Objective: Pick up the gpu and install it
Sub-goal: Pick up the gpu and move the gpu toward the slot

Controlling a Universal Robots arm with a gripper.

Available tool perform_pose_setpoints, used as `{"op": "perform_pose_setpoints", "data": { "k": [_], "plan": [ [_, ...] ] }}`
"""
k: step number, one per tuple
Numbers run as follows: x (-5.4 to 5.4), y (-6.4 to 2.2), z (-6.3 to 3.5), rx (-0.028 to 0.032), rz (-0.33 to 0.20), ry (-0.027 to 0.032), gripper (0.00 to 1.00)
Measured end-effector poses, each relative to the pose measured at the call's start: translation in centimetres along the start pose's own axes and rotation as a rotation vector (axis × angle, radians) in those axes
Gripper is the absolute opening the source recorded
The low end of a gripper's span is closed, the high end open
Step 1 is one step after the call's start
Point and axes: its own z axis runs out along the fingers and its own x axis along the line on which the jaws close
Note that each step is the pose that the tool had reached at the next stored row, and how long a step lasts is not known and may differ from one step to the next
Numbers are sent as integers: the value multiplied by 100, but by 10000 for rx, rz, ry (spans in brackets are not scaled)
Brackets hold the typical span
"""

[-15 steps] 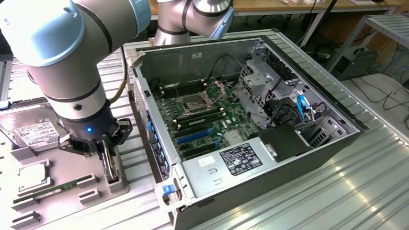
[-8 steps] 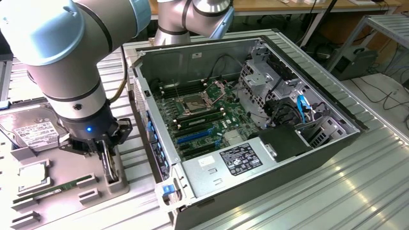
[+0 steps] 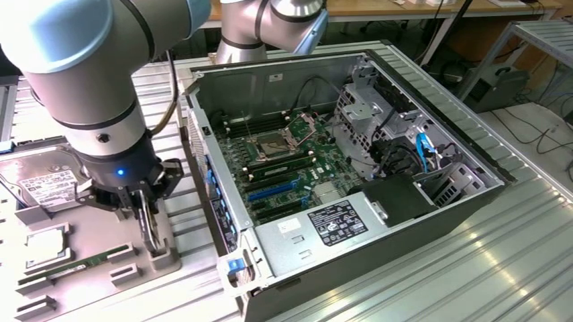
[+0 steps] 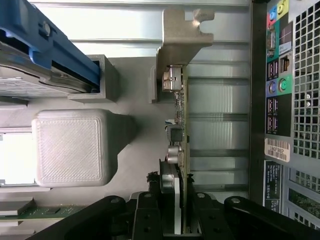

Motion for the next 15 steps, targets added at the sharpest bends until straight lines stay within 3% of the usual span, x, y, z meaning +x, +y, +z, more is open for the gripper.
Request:
{"op": "perform_pose_setpoints", "data": {
  "k": [4, 8, 15],
  "plan": [
    [-3, 5, -119, -18, 1, 1, 28],
    [-6, 8, -214, -79, 2, 0, 28],
    [-11, 15, -406, -106, 3, -2, 28]
  ]
}}
